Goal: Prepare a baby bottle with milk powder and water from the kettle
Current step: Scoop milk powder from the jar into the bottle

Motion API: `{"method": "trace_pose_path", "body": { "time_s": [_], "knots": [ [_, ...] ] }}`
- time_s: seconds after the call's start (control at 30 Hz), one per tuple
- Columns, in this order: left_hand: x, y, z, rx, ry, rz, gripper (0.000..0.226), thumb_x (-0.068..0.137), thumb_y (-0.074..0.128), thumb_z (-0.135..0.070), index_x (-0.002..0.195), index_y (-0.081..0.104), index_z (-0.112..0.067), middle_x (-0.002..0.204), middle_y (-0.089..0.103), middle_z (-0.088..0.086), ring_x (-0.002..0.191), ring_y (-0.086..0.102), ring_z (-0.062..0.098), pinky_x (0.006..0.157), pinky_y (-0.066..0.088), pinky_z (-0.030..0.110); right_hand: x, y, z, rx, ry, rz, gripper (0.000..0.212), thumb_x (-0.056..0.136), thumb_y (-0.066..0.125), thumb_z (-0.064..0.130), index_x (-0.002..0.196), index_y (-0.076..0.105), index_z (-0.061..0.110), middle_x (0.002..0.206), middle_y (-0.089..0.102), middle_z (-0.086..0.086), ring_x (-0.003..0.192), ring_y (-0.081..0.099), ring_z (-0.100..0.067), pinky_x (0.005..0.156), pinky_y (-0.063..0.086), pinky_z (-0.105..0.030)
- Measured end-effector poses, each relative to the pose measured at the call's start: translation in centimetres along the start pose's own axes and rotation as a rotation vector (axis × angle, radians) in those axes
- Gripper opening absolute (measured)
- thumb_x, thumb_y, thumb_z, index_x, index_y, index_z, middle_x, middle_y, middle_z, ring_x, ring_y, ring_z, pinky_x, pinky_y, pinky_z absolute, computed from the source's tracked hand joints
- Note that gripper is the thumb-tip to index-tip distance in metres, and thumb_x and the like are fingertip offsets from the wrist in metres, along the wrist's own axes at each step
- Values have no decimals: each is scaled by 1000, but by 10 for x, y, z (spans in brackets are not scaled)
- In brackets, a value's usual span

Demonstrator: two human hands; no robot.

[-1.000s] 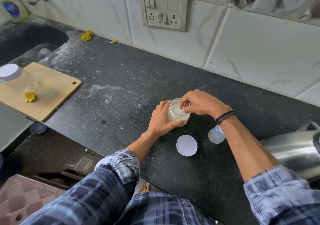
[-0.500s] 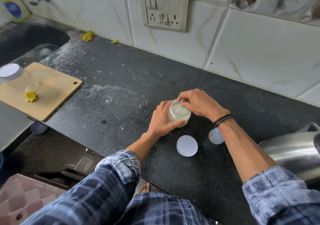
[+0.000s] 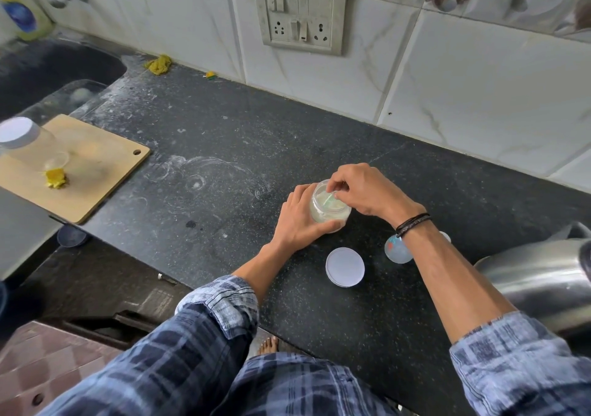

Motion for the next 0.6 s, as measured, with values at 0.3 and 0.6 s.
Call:
{"method": "trace_pose_path", "body": {
  "time_s": [0.3,0.6],
  "knots": [
    [0,0,0,-5,5,-4,89,70,74,-72,146,45,-35,135,48,-9,124,46,11,106,43,42,-1,4,1,-1,14,61,22,97,64,8,105,80,21,117,74,1,102,68,-14,89,52,-28],
    [-1,-1,-2,-16,5,-5,89,70,73,-72,146,45,-36,136,48,-9,125,46,12,107,43,44,1,4,-6,198,88,23,19,92,73,11,95,81,27,104,77,6,92,69,-4,77,46,-11]
  ]
}}
Point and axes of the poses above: each hand's wrist, its own x-axis towards the middle knuckle, its own y-axis out of the palm, z = x × y, the point moved 8 cm from there along x, towards the middle knuckle
